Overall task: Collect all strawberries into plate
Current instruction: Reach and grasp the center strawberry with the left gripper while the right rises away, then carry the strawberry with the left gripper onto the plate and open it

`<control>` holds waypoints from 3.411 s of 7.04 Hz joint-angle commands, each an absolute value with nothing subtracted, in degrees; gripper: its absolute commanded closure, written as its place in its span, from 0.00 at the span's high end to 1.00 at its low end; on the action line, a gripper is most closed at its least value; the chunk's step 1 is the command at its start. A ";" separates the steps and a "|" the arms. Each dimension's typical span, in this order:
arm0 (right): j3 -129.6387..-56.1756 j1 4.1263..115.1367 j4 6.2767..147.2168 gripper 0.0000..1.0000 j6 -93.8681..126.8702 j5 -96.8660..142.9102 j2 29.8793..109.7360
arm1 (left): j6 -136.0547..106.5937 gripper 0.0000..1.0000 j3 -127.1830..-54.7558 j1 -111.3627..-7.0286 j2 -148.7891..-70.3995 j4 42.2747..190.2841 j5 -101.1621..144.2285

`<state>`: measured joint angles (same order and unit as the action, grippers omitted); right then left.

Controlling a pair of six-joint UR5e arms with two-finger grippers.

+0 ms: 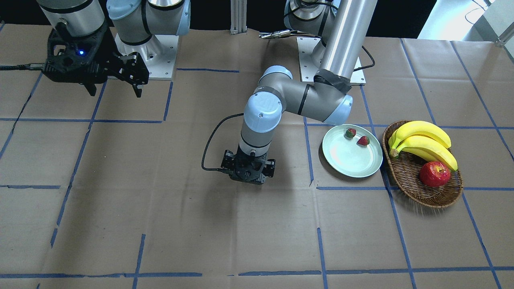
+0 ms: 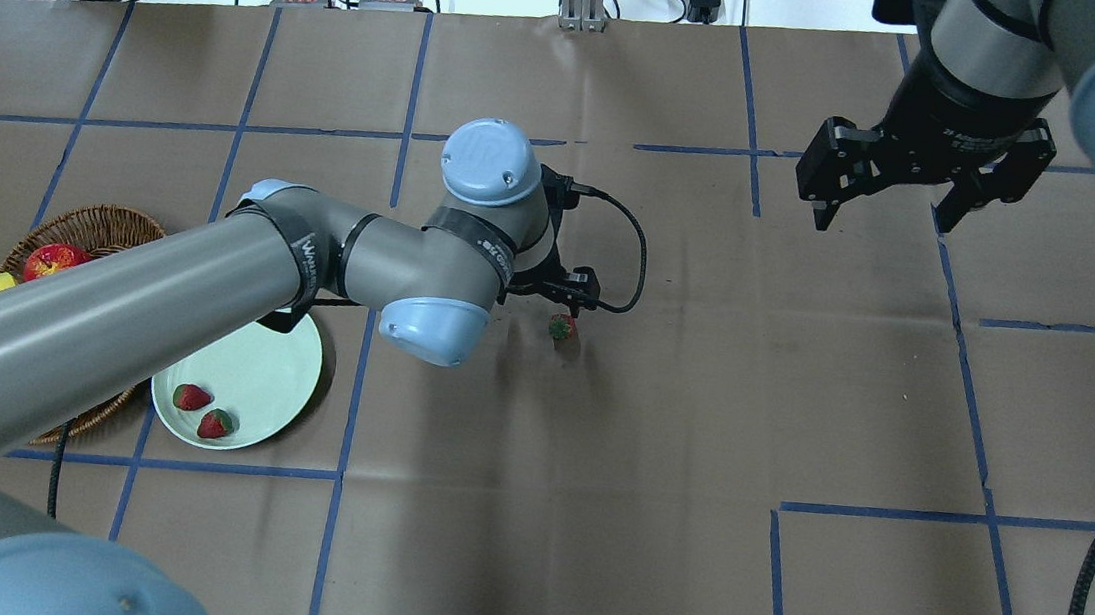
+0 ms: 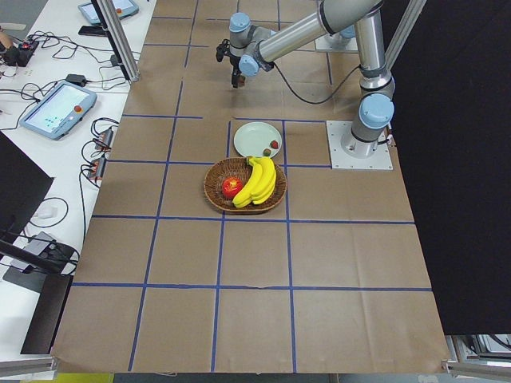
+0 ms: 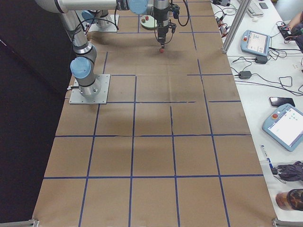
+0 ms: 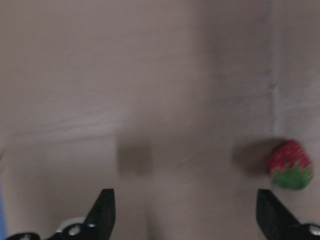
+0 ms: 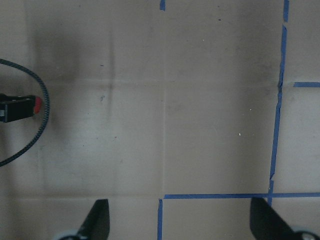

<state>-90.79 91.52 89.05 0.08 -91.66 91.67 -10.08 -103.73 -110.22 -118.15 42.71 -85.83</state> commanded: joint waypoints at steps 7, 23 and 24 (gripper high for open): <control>-87.28 88.86 87.38 1.00 -3.08 -90.26 88.95 | -10.46 0.20 -102.83 -110.83 -119.35 44.21 -85.08; -86.92 88.86 86.92 1.00 -2.64 -90.26 87.10 | 27.38 0.99 -125.61 -78.97 -92.04 51.84 -90.09; -87.01 88.86 86.92 1.00 -2.64 -90.35 87.10 | 22.64 0.99 -121.07 -82.58 -91.76 57.34 -90.09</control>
<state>-86.94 88.89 86.93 -2.64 -90.28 87.10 28.00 -125.08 -78.41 -92.55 52.61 -90.07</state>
